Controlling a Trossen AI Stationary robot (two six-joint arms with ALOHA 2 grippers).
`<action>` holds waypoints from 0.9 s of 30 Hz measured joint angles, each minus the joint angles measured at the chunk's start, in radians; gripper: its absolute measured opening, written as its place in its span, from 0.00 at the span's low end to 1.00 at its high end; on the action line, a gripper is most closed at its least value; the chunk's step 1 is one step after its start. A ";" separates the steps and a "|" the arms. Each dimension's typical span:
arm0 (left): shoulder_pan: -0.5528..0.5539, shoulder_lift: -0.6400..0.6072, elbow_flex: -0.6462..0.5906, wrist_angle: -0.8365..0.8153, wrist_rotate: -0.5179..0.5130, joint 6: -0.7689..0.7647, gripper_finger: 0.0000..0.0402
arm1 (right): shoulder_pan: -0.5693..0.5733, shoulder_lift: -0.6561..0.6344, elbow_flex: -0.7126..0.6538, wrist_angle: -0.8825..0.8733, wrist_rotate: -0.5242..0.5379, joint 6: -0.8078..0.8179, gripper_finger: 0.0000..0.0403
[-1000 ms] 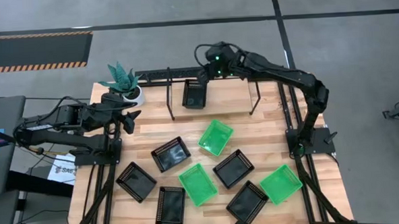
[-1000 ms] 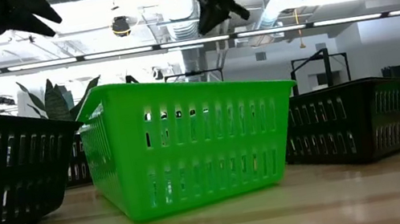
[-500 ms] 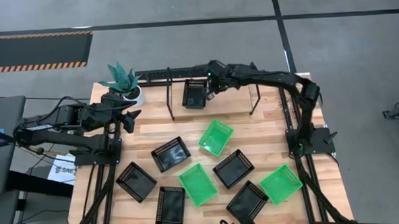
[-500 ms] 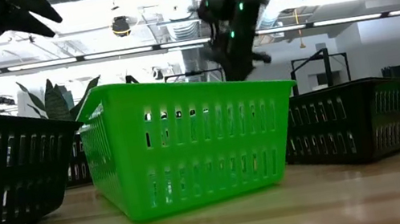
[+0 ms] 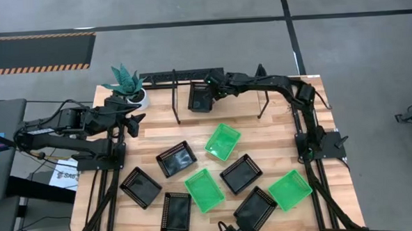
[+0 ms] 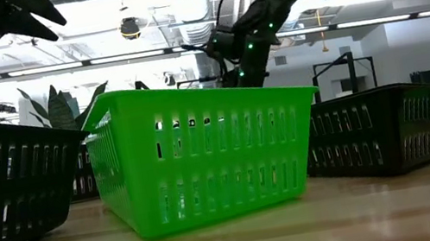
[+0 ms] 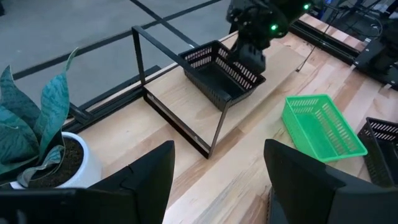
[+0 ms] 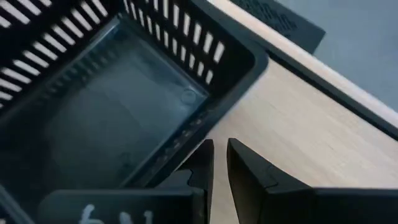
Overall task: Stack baskets on shelf by color
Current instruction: Put the black basket on the shelf
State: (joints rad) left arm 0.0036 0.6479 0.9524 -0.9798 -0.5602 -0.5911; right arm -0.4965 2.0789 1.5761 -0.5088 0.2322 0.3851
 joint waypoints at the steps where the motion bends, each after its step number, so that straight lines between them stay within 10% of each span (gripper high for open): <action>1: 0.000 0.000 0.000 0.000 0.001 0.000 0.59 | 0.001 0.006 0.008 0.006 -0.002 0.000 0.17; 27: 0.000 0.000 0.000 0.001 0.000 0.030 0.59 | 0.092 -0.011 0.018 -0.016 -0.025 0.082 0.17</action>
State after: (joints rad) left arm 0.0032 0.6479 0.9524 -0.9787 -0.5597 -0.5615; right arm -0.4049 2.0674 1.5940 -0.5251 0.2077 0.4667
